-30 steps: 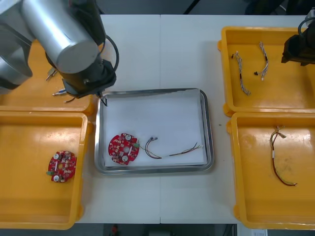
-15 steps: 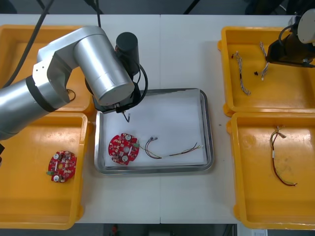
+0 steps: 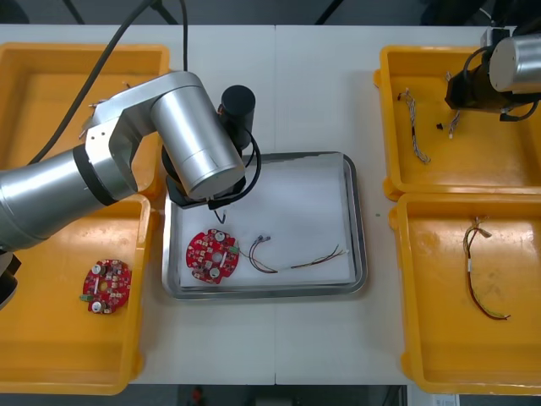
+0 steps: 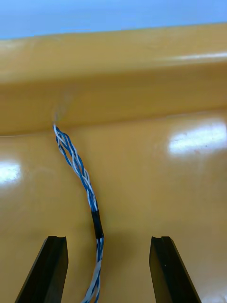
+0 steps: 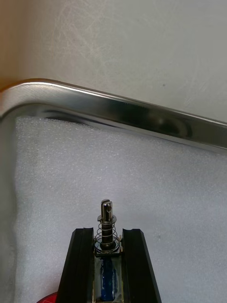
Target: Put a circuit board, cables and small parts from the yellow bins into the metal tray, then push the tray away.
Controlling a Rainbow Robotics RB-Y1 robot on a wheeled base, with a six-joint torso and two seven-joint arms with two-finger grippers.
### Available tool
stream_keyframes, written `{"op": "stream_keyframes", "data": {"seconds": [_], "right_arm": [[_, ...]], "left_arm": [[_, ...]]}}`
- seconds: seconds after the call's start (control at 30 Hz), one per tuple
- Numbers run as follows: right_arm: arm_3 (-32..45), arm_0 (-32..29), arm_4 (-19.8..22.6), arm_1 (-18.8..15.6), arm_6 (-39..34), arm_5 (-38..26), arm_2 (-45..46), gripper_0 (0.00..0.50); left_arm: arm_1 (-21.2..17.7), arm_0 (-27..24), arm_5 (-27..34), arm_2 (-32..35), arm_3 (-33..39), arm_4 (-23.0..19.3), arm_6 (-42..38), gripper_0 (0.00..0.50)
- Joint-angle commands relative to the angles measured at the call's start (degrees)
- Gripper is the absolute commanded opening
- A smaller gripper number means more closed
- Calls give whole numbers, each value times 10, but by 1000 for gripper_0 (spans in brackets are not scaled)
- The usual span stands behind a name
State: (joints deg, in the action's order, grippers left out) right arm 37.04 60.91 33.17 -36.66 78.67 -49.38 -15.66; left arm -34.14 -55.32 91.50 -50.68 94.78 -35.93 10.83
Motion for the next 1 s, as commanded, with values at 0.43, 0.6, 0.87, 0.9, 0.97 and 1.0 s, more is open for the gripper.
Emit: {"op": "stream_keyframes", "data": {"seconds": [0.43,0.6,0.87,0.9,0.97,1.0], "right_arm": [[-41,31,-7,23,11,70,-2,500],[-41,21,-3,26,9,89,-2,500],[-41,6,4,27,5,115,-2,500],[-41,4,6,27,5,116,-2,500],[-41,4,8,27,4,116,-2,500],[-41,2,10,27,4,116,-2,500]], "left_arm": [[10,-3,-12,-6,-8,6,-40,104],[10,-3,-12,-6,-8,6,-40,168],[10,-3,-12,-6,-8,6,-40,500],[10,-3,-12,-6,-8,6,-40,500],[10,-3,-12,-6,-8,6,-40,500],[10,-3,-12,-6,-8,6,-40,500]]}}
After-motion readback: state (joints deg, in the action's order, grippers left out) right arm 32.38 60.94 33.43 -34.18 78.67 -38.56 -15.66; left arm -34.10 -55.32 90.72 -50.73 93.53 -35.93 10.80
